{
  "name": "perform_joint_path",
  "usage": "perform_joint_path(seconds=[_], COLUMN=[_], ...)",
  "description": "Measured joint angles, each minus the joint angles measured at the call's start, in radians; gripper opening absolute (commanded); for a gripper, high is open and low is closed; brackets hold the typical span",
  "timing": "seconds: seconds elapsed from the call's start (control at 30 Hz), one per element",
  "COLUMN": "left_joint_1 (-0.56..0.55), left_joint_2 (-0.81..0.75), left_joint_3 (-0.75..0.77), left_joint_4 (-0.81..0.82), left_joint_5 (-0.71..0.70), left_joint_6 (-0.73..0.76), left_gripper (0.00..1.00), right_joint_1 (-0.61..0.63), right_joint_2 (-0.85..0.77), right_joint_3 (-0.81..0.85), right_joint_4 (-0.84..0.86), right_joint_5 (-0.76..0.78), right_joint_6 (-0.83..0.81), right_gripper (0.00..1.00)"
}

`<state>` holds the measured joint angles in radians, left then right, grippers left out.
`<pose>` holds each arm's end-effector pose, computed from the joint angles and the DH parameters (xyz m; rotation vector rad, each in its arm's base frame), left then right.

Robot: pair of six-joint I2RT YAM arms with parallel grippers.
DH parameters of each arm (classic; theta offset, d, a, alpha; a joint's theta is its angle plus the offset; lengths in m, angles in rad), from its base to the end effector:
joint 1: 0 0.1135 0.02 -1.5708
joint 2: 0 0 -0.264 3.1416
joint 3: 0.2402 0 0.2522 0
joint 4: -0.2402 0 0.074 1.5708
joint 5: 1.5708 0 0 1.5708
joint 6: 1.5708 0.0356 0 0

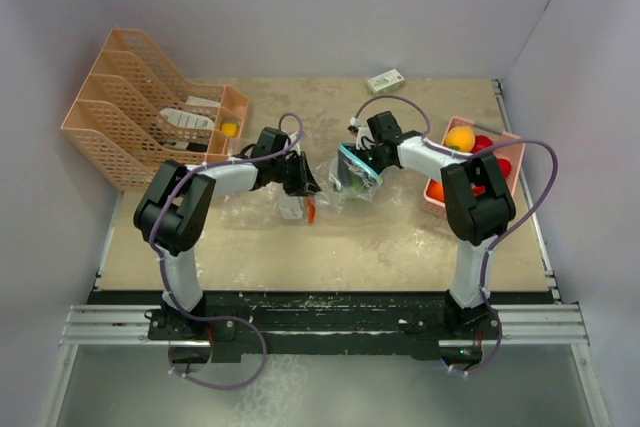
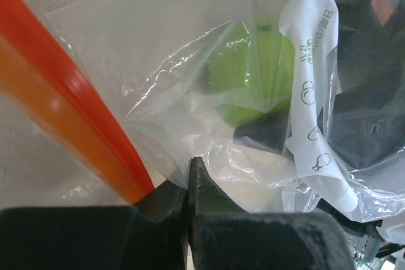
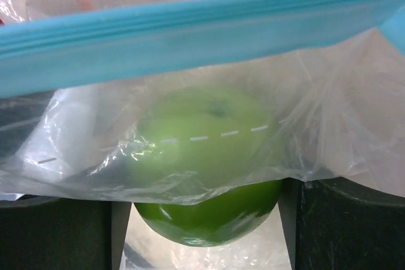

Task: Open the zip-top bag and remove the fake food
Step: Pick up the fake fruit from the zipper food storage bag, then place the fake fruit in the bin.

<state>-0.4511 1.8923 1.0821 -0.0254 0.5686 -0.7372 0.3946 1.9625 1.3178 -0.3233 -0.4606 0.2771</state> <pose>0.3386 -0.1853 0.1507 -0.0807 2.6040 -1.1850 0.3749 0.1733 0.1710 -0.3415 2.5818 0.8411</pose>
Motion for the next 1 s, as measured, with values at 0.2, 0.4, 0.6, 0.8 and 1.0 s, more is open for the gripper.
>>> perform_joint_path(seconds=[0.2,0.4,0.6,0.8,1.0], left_joint_1=[0.000,0.000,0.001,0.002,0.006], left_joint_2=[-0.007,-0.040,-0.045,-0.045,-0.045], left_joint_3=[-0.003,-0.029,-0.054,-0.057,-0.049], left_joint_4=[0.000,0.003,0.022,0.036,0.008], left_joint_5=[0.000,-0.001,0.000,0.006,0.006], left_joint_6=[0.000,0.000,-0.004,-0.007,0.017], left_gripper=[0.00,0.00,0.00,0.00,0.00], right_joint_1=[-0.013,-0.165,-0.451,-0.628,-0.750], right_joint_2=[-0.026,-0.166,-0.268,-0.266,-0.194], right_joint_3=[0.000,0.019,0.130,0.188,0.245], right_joint_4=[-0.033,-0.090,-0.114,-0.122,-0.144], right_joint_5=[0.018,0.003,-0.008,-0.064,-0.055], right_joint_6=[0.003,0.003,0.010,0.080,0.104], right_gripper=[0.64,0.61,0.60,0.59,0.59])
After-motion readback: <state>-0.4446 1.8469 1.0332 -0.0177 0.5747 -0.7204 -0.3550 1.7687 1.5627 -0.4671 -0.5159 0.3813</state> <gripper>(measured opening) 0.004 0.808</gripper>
